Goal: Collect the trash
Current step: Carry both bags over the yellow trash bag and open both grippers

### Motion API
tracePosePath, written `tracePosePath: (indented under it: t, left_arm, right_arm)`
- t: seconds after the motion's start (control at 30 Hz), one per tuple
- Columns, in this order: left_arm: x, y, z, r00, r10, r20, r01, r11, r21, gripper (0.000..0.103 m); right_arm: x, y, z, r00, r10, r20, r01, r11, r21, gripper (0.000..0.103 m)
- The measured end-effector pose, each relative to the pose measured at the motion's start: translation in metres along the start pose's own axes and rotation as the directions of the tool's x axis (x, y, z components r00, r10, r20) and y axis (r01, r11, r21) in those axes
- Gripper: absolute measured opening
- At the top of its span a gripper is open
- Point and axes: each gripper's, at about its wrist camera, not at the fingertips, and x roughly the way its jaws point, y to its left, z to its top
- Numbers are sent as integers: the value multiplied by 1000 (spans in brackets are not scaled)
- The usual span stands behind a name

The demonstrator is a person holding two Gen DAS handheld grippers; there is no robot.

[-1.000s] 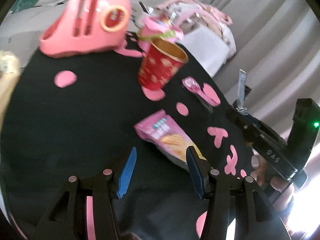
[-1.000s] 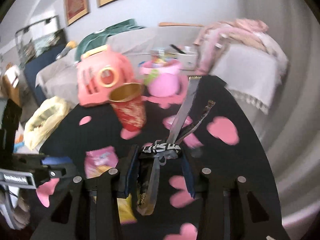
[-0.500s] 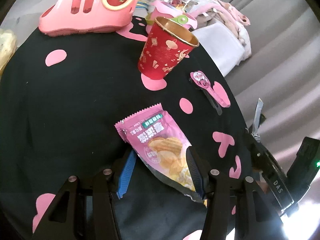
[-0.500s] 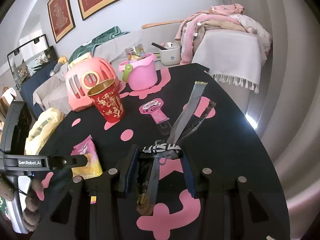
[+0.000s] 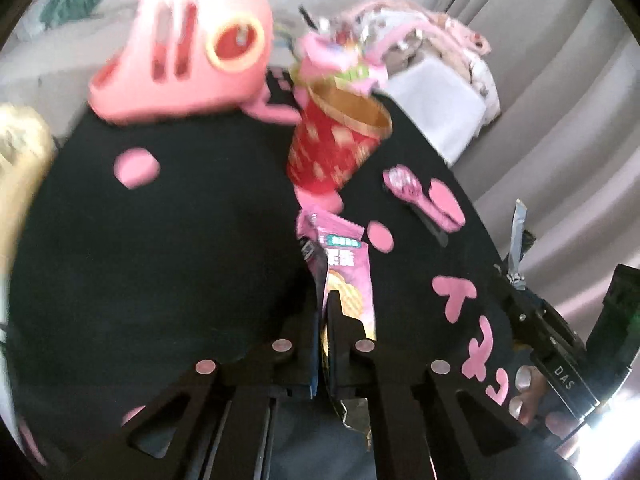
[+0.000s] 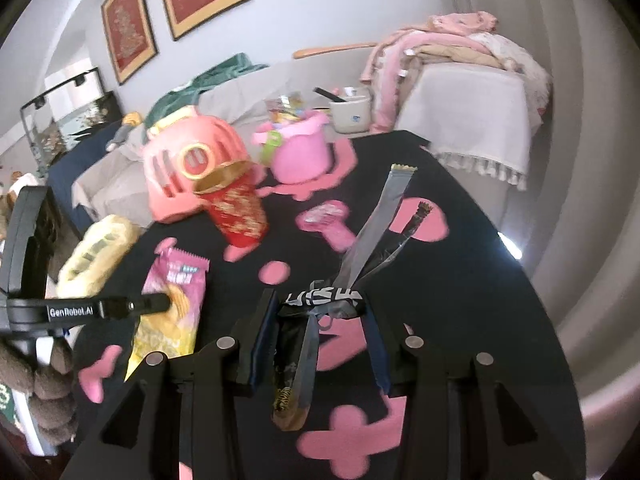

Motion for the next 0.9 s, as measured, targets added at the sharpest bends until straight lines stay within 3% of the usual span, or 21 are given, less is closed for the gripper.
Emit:
tracePosePath:
  t: [0.17, 0.3, 0.5, 0.9]
  left_arm:
    - [-61, 14, 14, 989, 73, 131, -79, 996, 39, 3]
    - [-113, 34, 23, 967, 119, 226, -129, 991, 34, 3]
    - [-186, 77, 28, 910, 216, 354, -226, 974, -11, 3]
    - [-281, 171, 23, 794, 358, 491, -305, 934, -188, 3]
  right_arm:
    - [-6, 40, 19, 998, 58, 25, -56, 995, -80, 39]
    - [-10, 80, 37, 992, 114, 49, -105, 982, -155, 39]
    - [-17, 152, 66, 975, 207, 79, -177, 943, -283, 39]
    - [-8, 281, 101, 931, 363, 47, -303, 836, -457, 39]
